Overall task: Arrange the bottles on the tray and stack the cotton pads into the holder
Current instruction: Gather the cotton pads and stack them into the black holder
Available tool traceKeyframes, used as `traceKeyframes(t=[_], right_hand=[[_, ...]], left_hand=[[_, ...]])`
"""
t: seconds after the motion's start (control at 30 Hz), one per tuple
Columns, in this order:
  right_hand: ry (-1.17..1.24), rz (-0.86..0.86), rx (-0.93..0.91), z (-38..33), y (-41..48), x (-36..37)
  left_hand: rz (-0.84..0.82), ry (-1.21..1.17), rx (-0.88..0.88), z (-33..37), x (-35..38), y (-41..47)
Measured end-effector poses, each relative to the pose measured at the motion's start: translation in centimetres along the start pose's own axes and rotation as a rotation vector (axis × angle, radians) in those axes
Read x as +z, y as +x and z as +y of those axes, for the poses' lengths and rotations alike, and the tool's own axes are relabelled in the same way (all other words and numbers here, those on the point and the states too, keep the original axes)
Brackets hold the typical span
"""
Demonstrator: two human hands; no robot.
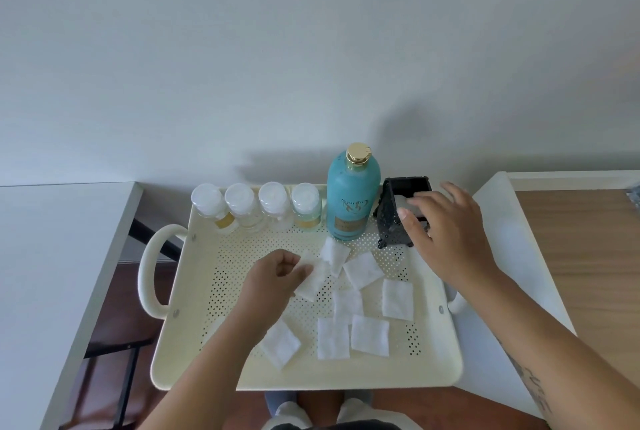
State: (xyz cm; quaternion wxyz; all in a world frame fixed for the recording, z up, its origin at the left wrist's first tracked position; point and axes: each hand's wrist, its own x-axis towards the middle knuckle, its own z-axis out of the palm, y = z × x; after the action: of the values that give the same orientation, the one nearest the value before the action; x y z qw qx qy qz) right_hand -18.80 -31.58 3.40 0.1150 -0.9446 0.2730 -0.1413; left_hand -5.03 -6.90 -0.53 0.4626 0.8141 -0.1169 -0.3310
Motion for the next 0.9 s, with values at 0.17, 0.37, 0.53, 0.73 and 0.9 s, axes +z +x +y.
traceKeyframes(t=[0.17,0.37,0.53,0.73,0.9], right_hand=[[0.265,0.242,0.007,-2.7,-2.9,-1.3],[1.095,-0.32,0.461,-7.3,-5.0,-1.6],[1.163,-0.338,0.457,-7.1,-5.0,-1.3],[0.904,-0.117,0.462,-4.2,-1.8,-2.1],[0.525,0.058,0.314,-1.0,1.5,-2.6]], left_hand=[[-0.072,-0.339,0.007,3.0,0.4,-1.1],[-0.287,-0.717,-0.063,5.8,2.2,-2.3],[-0.314,-0.694,-0.069,6.2,2.9,-2.6],[-0.102,-0.447,-0.08,3.8,0.8,-2.1],[0.117,-0.252,-0.177,-1.0,-2.6,-1.7]])
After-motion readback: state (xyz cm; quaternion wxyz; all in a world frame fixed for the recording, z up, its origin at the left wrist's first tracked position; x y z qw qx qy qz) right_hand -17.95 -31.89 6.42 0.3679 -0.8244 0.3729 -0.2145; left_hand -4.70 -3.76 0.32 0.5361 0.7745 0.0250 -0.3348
